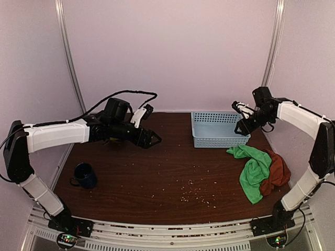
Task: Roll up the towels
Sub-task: Move the storage box to the corner of the board.
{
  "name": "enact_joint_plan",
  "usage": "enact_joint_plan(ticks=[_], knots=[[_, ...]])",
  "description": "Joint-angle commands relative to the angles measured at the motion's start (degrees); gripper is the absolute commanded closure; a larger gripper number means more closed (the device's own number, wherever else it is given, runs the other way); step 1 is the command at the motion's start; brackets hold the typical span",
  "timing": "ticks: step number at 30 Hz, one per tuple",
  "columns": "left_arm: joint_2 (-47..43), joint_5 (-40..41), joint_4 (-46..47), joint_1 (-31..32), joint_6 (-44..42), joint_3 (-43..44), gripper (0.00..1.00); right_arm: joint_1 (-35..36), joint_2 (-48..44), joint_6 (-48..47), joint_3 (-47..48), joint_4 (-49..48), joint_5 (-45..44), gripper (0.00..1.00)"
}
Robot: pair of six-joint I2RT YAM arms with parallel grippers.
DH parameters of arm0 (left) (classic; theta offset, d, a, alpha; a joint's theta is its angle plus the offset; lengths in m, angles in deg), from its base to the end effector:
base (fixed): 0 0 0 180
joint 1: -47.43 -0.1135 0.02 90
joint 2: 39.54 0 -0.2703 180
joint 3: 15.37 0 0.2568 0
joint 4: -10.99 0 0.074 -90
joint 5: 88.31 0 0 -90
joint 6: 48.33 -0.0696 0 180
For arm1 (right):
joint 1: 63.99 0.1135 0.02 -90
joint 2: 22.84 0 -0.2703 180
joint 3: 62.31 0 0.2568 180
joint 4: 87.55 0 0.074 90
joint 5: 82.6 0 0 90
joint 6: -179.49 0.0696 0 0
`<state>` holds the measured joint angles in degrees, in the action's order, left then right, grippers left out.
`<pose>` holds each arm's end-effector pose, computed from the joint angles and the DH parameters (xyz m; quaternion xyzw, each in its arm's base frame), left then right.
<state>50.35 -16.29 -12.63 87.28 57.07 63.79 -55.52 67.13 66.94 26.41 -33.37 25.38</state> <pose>0.2838 -0.2648 0.2569 0.2563 0.8383 -0.3362 0.3444 0.3491 0.0737 0.2628 -0.2969 0.8963 0.1121 0.3095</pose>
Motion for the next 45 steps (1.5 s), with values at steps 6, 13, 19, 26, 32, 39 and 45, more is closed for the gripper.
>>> enact_joint_plan(ticks=[6, 13, 19, 26, 32, 39, 45], knots=[[-0.54, 2.14, 4.84, 0.13, 2.96, -1.95, 0.12, 10.63, 3.38, 3.35, -7.19, -4.60, -0.73, 0.89], [-1.61, 4.34, 5.54, 0.07, 3.88, -4.53, 0.12, 11.38, 13.49, 6.27, -0.90, -9.91, -7.56, 0.94], [-1.20, 4.47, 6.68, 0.13, 4.72, -4.60, 0.12, 11.18, 20.30, 6.92, 6.05, -14.45, -14.38, 0.93], [-0.01, 4.44, 8.58, 0.58, 5.31, -4.59, 0.12, 10.69, 26.07, 7.55, 13.71, -14.61, -17.43, 0.93], [0.28, 5.88, 10.40, 2.77, 5.96, -6.14, 0.12, 10.69, 11.29, 3.01, 1.83, -7.53, -6.49, 0.84], [3.10, 4.25, 12.01, 3.03, 6.70, -6.84, 0.12, 2.78, -1.55, 3.35, -7.79, -0.24, -13.98, 0.76], [7.95, 0.80, 11.69, 3.70, 6.59, -2.83, 0.13, -3.28, -5.21, 1.06, -14.52, -1.88, -18.78, 0.64]])
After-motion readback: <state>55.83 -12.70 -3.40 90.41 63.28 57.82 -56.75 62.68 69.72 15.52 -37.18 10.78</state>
